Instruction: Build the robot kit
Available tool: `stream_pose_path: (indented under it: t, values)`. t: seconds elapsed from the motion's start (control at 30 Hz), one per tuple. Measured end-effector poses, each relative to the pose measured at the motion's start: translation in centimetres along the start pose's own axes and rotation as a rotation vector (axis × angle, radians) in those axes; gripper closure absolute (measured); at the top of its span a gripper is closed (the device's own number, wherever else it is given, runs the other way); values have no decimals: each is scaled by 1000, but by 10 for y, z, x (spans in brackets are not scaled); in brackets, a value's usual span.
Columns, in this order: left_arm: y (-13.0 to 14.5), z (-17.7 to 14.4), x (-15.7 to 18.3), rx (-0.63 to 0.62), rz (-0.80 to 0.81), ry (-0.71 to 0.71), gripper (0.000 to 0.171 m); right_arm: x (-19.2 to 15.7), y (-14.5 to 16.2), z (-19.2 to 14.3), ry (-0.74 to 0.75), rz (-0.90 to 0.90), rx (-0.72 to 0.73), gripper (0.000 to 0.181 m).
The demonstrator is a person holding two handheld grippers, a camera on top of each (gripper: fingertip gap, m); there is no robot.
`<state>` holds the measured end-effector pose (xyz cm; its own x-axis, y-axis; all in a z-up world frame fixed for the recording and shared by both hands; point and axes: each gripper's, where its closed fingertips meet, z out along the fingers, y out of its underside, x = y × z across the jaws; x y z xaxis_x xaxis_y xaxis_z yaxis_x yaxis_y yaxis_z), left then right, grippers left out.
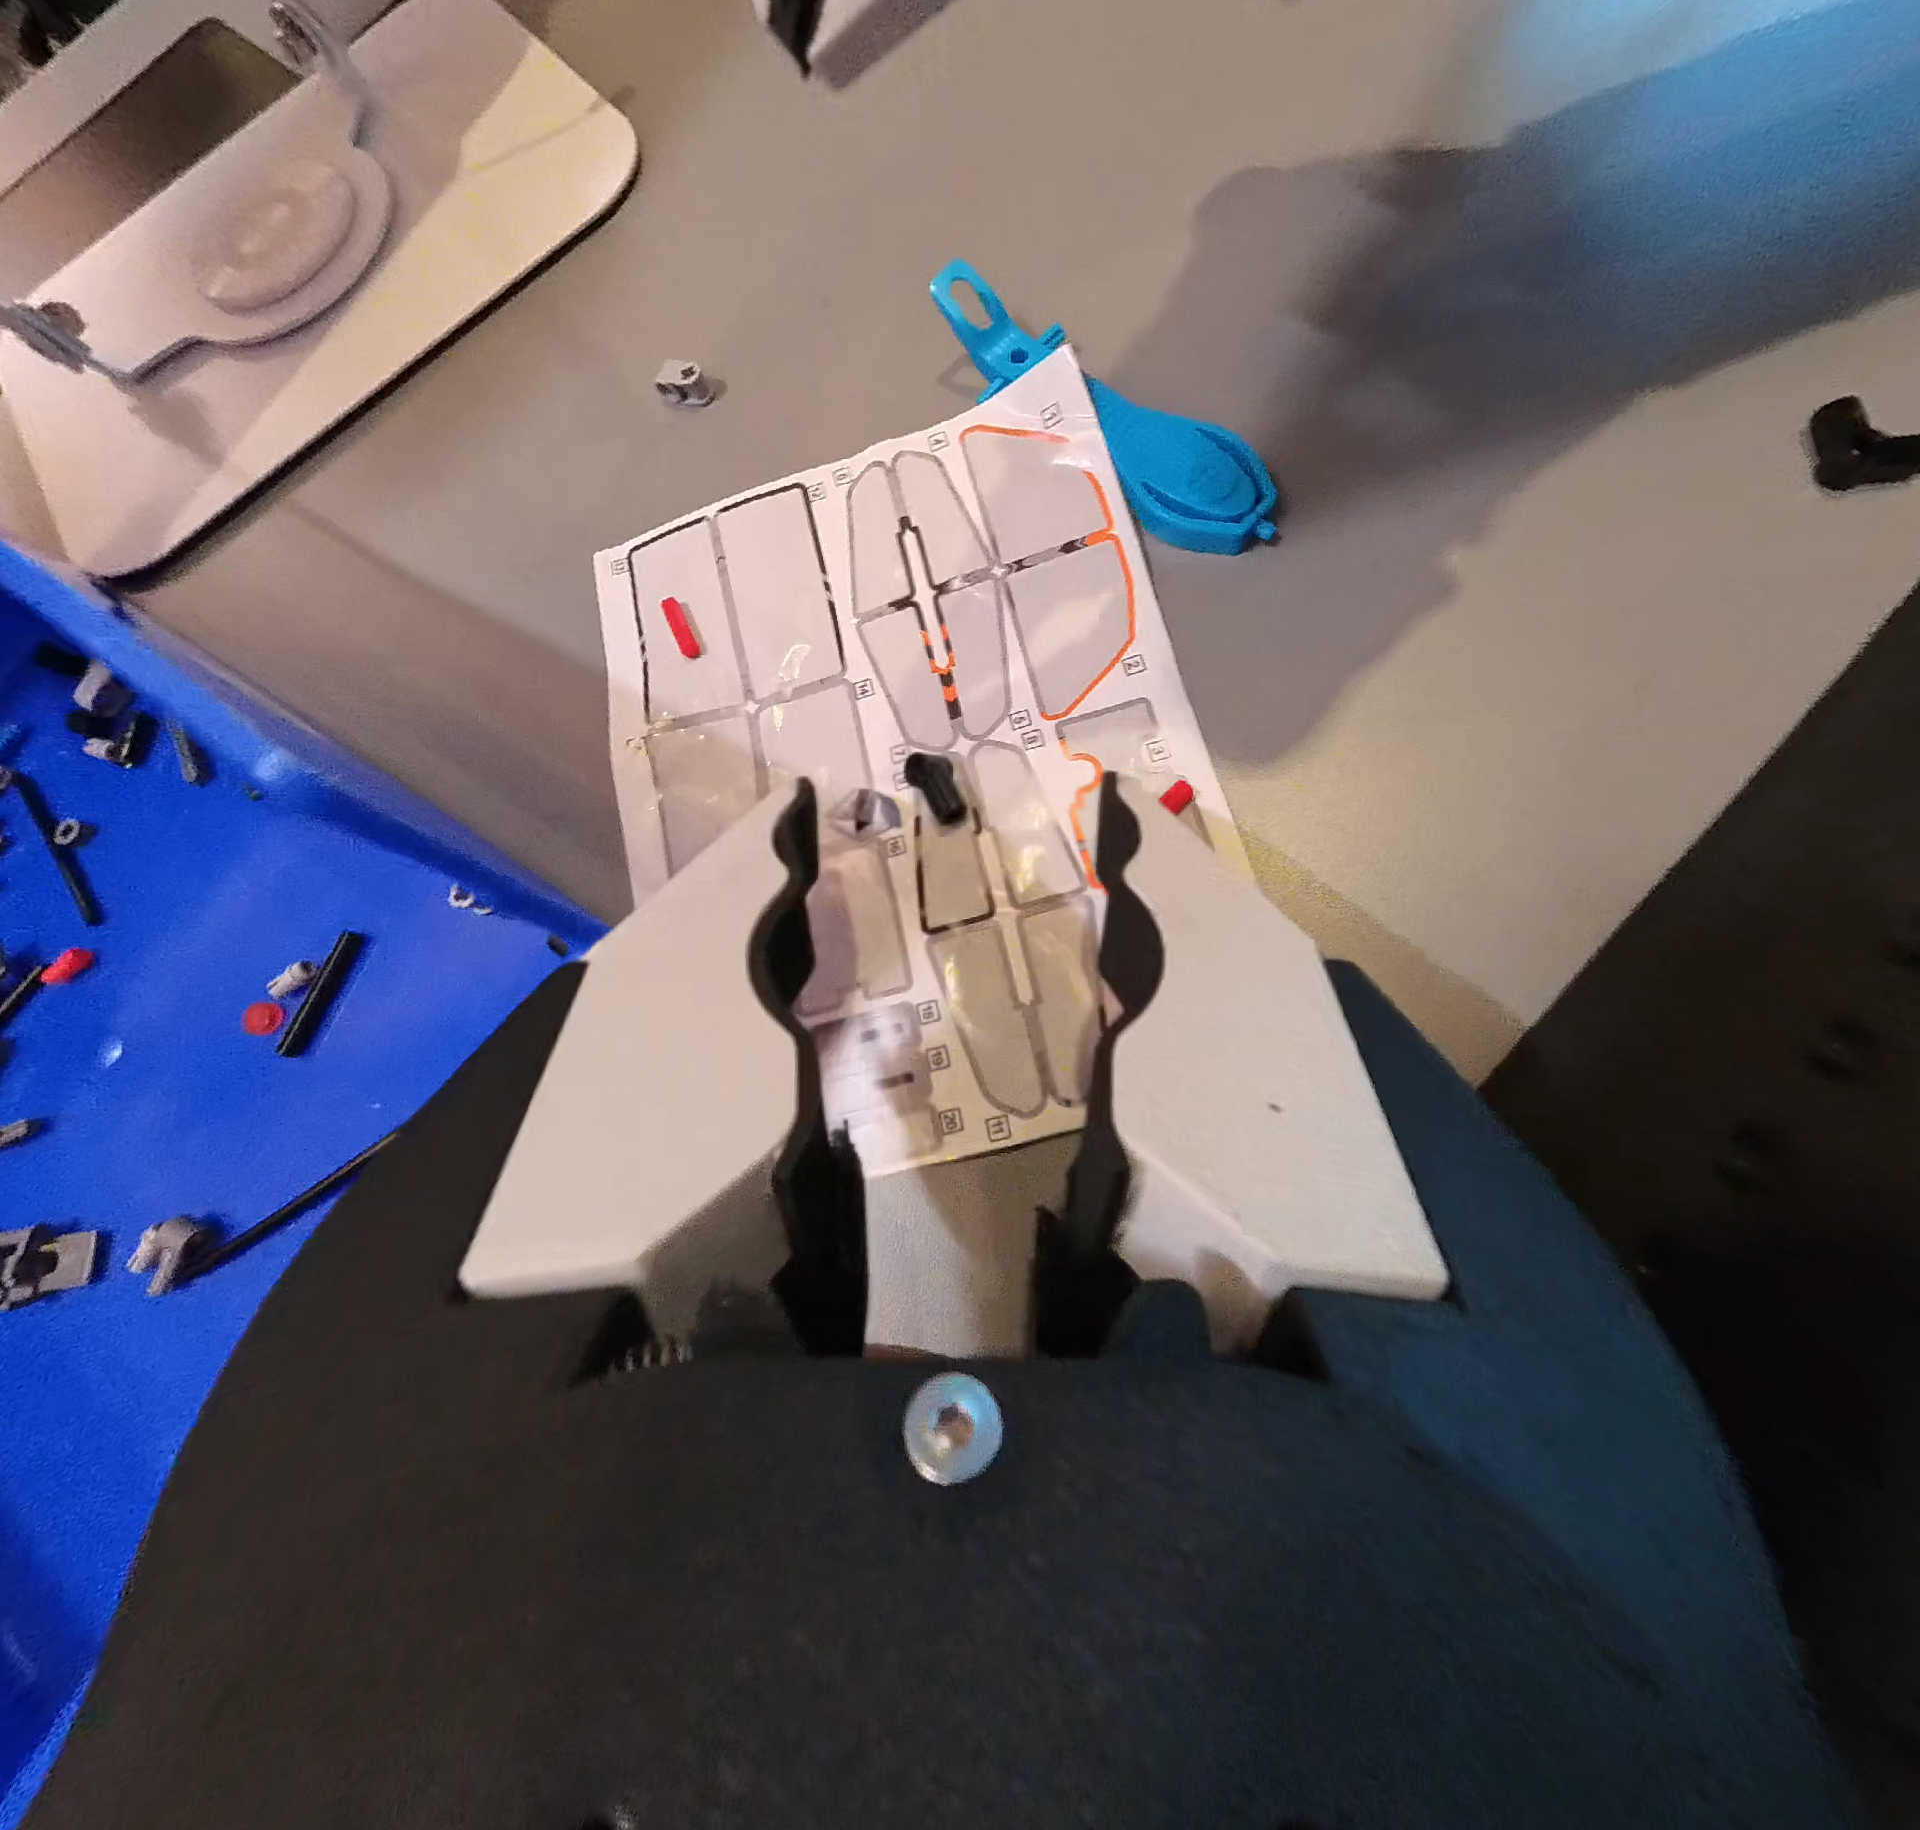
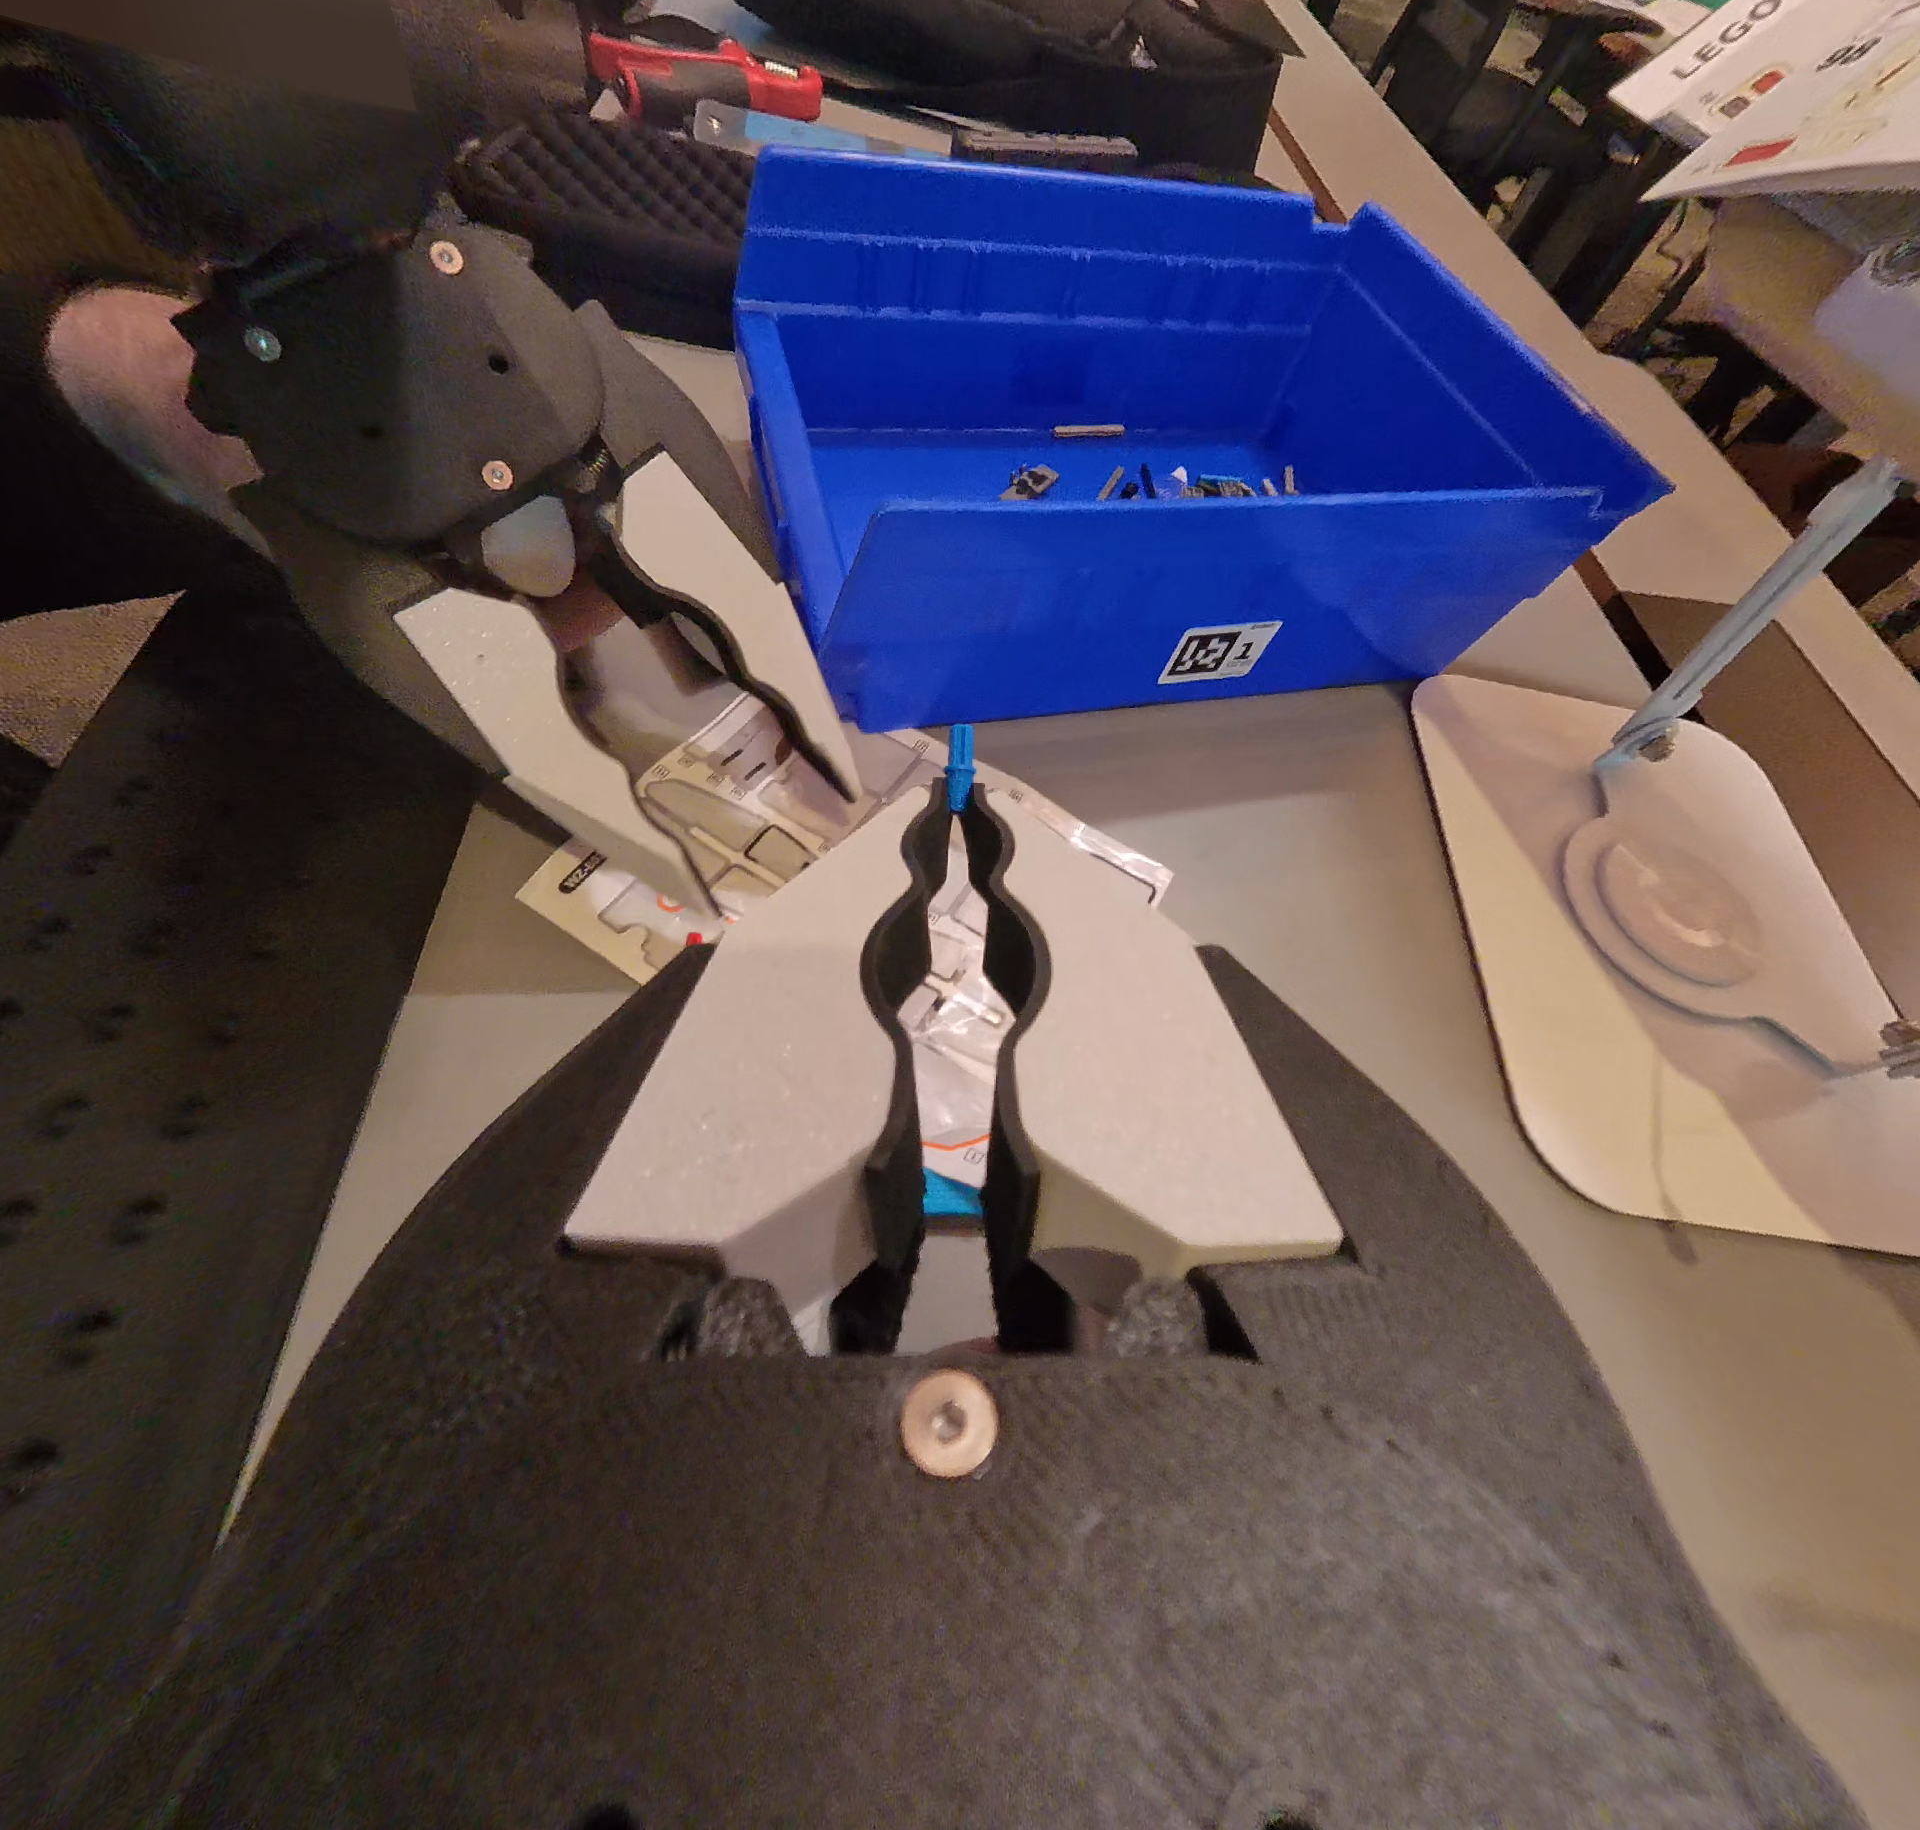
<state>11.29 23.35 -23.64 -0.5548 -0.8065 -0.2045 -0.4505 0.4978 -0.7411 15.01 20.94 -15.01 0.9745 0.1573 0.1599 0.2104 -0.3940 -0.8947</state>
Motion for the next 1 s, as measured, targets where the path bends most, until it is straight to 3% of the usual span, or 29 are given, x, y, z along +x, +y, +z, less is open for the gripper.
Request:
stream_pose_path:
  t: [0.1, 0.4, 0.57, 0.7, 0.8, 1.0]
  values:
    - [-9, -13, -2, 82, 11, -10, 119, 6, -12, 2, 6, -26, 5, 181]
    - [-23, -51, -10, 327, 54, -115, 171, 33, -81, 30, 28, -202, 37, 181]
    - [-33, -79, -38, 454, 5, -240, 171, 36, -91, 39, 24, -264, 6, 180]
    - [-60, -106, -59, 580, -6, -285, 154, 8, -82, 37, -80, -257, -1, 181]
    - [-82, -105, -55, 623, -10, -222, 147, -3, -67, 30, -28, -355, -51, 180]
    - [-127, -92, -21, 689, -113, 55, 157, -21, -52, 0, 102, -455, -40, 180]
